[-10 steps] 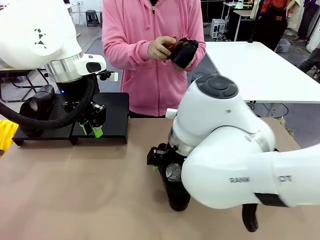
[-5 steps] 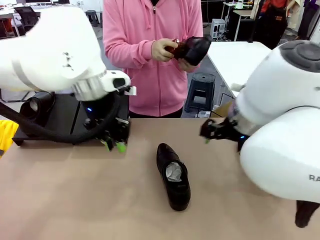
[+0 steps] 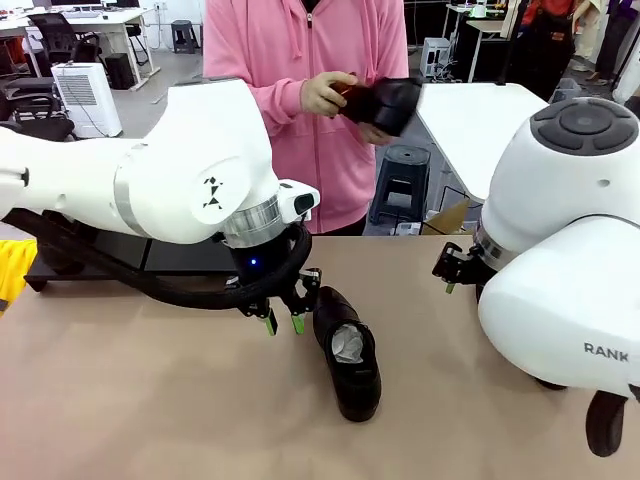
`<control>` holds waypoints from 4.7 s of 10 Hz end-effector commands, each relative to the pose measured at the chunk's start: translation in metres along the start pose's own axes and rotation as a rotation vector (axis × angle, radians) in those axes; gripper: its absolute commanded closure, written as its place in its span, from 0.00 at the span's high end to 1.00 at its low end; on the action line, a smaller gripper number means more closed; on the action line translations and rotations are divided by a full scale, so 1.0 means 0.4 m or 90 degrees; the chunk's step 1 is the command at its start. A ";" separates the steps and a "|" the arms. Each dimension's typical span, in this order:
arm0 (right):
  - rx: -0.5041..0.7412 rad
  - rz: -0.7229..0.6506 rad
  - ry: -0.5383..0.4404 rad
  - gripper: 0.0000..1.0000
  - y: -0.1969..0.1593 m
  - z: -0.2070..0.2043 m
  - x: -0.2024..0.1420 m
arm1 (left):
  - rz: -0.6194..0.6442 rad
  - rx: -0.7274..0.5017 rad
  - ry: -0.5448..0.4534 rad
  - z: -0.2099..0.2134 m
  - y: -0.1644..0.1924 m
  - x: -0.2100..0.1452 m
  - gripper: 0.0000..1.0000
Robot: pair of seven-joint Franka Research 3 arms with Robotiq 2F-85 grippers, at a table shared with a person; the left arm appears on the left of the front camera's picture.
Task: Organize the shoes by placing them on the stand.
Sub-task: Place the Shoe from the middle of the table onto the Shoes Stand.
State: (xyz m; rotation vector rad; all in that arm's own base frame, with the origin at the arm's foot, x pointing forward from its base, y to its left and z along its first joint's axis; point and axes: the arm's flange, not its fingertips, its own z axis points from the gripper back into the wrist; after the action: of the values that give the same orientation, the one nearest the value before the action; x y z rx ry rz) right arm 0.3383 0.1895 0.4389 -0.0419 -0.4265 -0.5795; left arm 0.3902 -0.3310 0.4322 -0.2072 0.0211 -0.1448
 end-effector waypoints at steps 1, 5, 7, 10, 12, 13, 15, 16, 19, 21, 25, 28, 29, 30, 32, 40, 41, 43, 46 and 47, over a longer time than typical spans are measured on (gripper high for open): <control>0.012 0.007 -0.017 1.00 -0.005 0.028 0.010 | -0.017 -0.011 0.011 0.028 0.032 0.009 0.40; 0.012 0.007 -0.017 1.00 -0.005 0.028 0.010 | 0.044 0.054 -0.075 -0.044 -0.108 -0.002 0.40; 0.012 0.007 -0.017 1.00 -0.005 0.028 0.010 | 0.092 0.031 -0.106 -0.047 -0.122 -0.014 0.40; 0.012 0.007 -0.017 1.00 -0.005 0.028 0.010 | 0.145 0.014 -0.085 -0.081 -0.144 -0.015 0.40; 0.012 0.007 -0.017 1.00 -0.005 0.028 0.010 | 0.136 0.016 -0.053 -0.105 -0.159 -0.017 0.40; 0.012 0.007 -0.017 1.00 -0.005 0.028 0.010 | 0.138 0.015 -0.042 -0.111 -0.166 -0.019 0.40; 0.012 0.007 -0.017 1.00 -0.005 0.028 0.010 | 0.151 0.029 -0.046 -0.126 -0.177 -0.022 0.40; 0.012 0.007 -0.017 1.00 -0.005 0.028 0.010 | 0.159 0.035 -0.034 -0.140 -0.179 -0.024 0.40; 0.012 0.007 -0.017 1.00 -0.005 0.028 0.010 | 0.153 0.045 0.001 -0.178 -0.193 -0.017 0.40; 0.012 0.007 -0.017 1.00 -0.005 0.028 0.010 | 0.150 0.048 0.015 -0.203 -0.189 -0.008 0.40; 0.012 0.007 -0.017 1.00 -0.005 0.028 0.010 | 0.159 0.064 0.038 -0.224 -0.172 -0.001 0.12; 0.012 0.007 -0.017 1.00 -0.005 0.028 0.010 | 0.155 0.065 0.033 -0.232 -0.171 0.002 0.00; 0.012 0.007 -0.017 1.00 -0.005 0.028 0.010 | 0.147 0.068 0.028 -0.237 -0.172 0.003 0.00; 0.012 0.007 -0.017 1.00 -0.005 0.028 0.010 | 0.125 0.064 0.018 -0.238 -0.173 0.002 0.00; 0.012 0.007 -0.017 1.00 -0.005 0.028 0.010 | 0.082 0.033 0.014 -0.192 -0.161 -0.012 0.00; 0.012 0.007 -0.017 1.00 -0.005 0.028 0.010 | -0.125 0.036 -0.049 0.212 0.067 -0.004 0.00; 0.012 0.007 -0.017 1.00 -0.005 0.028 0.010 | -0.113 -0.012 -0.024 0.153 0.006 0.003 0.00; 0.012 0.007 -0.017 1.00 -0.005 0.028 0.010 | -0.113 -0.012 -0.024 0.153 0.006 0.003 0.00; 0.012 0.007 -0.017 1.00 -0.005 0.028 0.010 | -0.106 -0.015 -0.062 0.148 0.052 0.014 0.00; 0.012 0.007 -0.017 1.00 -0.005 0.028 0.010 | -0.105 -0.022 -0.090 0.146 0.091 0.017 0.00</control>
State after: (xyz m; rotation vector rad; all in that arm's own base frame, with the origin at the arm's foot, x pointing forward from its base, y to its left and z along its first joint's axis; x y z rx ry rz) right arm 0.3362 0.1885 0.4492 -0.0264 -0.4463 -0.5751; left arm 0.4048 -0.3043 0.4831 -0.2208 -0.0653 -0.3049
